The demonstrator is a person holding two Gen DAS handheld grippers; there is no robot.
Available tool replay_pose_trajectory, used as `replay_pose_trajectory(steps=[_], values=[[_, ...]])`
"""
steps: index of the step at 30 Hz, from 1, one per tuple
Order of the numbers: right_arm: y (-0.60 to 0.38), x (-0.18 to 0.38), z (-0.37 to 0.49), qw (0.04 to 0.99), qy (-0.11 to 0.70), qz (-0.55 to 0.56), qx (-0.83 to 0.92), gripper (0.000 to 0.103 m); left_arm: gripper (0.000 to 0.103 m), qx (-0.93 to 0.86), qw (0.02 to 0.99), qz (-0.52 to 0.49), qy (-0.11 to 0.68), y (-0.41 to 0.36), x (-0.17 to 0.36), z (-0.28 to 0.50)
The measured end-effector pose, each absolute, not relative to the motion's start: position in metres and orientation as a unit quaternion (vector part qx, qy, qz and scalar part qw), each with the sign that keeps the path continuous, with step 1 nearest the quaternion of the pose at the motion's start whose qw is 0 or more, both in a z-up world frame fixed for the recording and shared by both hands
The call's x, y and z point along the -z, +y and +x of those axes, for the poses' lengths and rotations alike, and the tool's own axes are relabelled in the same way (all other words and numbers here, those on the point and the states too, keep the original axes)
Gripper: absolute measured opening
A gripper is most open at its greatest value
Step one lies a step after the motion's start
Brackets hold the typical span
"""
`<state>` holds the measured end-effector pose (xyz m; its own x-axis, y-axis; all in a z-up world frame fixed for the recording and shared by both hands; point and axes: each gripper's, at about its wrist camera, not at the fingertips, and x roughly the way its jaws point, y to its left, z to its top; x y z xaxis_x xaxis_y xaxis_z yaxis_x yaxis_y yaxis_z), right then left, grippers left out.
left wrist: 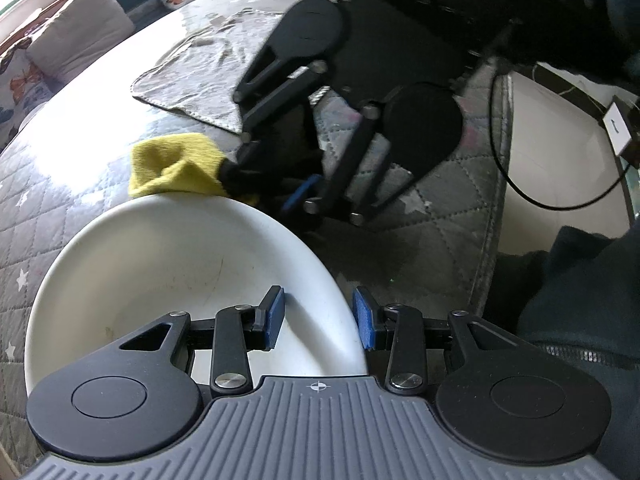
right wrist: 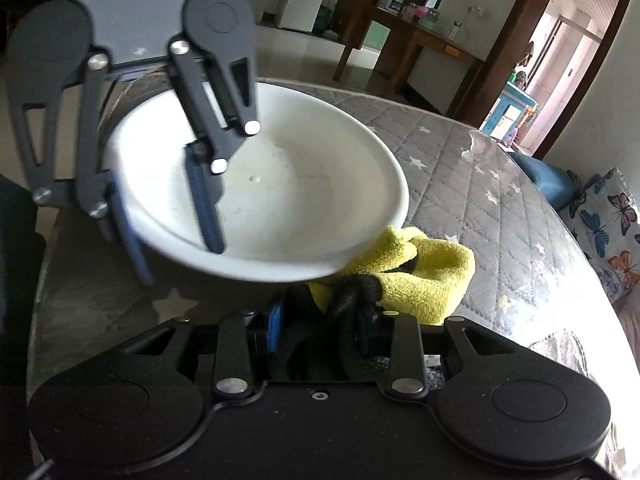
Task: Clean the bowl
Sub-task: 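Hold the bowl rim with the left tool while the right tool keeps wiping the rim with the cloth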
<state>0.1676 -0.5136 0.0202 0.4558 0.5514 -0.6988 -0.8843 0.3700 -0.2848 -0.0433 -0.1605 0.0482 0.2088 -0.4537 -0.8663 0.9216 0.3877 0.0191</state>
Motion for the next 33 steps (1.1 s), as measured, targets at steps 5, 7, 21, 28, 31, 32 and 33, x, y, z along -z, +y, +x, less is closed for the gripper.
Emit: replay_pose_trajectory(steps=[5,7,21,28,31,32,33], values=[[-0.513,-0.02,0.176,0.788,0.252,-0.329,-0.455,0.037,0.039,0.492,0.711,0.292,0.409,-0.155,-0.051,-0.059],[-0.513,-0.019,0.178,0.788,0.251,-0.33,-0.456,0.037,0.038,0.496,0.708,0.294,0.408,-0.155,-0.054,-0.064],[-0.511,-0.018,0.165,0.787,0.248,-0.341,-0.451,0.037,0.036,0.466,0.729,0.246,0.436,-0.146,-0.048,-0.07],[-0.512,-0.02,0.152,0.786,0.25,-0.342,-0.45,0.037,0.036,0.428,0.754,0.228,0.442,-0.147,-0.051,-0.071],[-0.514,-0.02,0.146,0.786,0.25,-0.341,-0.451,0.037,0.036,0.415,0.762,0.22,0.445,-0.148,-0.05,-0.071],[-0.515,-0.021,0.144,0.786,0.251,-0.341,-0.451,0.037,0.036,0.411,0.765,0.219,0.444,-0.15,-0.05,-0.072],[-0.516,-0.021,0.142,0.786,0.251,-0.34,-0.451,0.037,0.036,0.408,0.767,0.22,0.443,-0.151,-0.049,-0.073]])
